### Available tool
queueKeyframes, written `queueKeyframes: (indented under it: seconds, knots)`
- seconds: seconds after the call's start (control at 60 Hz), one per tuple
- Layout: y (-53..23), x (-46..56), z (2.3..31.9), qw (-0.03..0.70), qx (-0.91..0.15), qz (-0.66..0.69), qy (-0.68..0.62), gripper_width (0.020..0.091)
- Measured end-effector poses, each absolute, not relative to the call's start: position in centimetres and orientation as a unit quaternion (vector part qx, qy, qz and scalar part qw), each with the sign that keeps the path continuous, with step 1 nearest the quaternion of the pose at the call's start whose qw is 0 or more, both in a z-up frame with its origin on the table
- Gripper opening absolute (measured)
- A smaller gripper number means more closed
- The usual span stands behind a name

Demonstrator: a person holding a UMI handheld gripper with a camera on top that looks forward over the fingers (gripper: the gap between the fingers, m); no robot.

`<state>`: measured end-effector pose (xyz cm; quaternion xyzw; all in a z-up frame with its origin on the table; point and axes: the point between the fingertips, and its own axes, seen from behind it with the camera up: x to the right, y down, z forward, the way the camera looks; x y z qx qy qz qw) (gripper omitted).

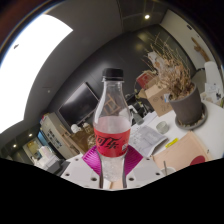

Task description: Pour water

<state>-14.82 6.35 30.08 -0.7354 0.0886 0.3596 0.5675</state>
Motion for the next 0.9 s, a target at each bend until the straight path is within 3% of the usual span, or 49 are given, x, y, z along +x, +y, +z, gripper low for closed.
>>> queueKeyframes:
  seconds: [0.117,0.217,0.367,0.567,0.717,0.9]
  knots:
    - [7.3,-8.6,31.5,0.630,-0.733,0.251,0.043,0.0252]
    - [8.2,-3.6,30.3,0.652,-0.741,0.160,0.012,0.0251]
    - [9.4,2.5,23.9,0.639,-0.768,0.051,-0.023,0.0251]
    - [9.5,5.3,14.9,0.591,-0.805,0.025,-0.031,0.0251]
    - [9.5,5.4,10.1,0.569,-0.821,0.024,-0.034,0.0250]
    - [9.7,5.5,7.1,0.555,-0.831,0.033,-0.019,0.0254]
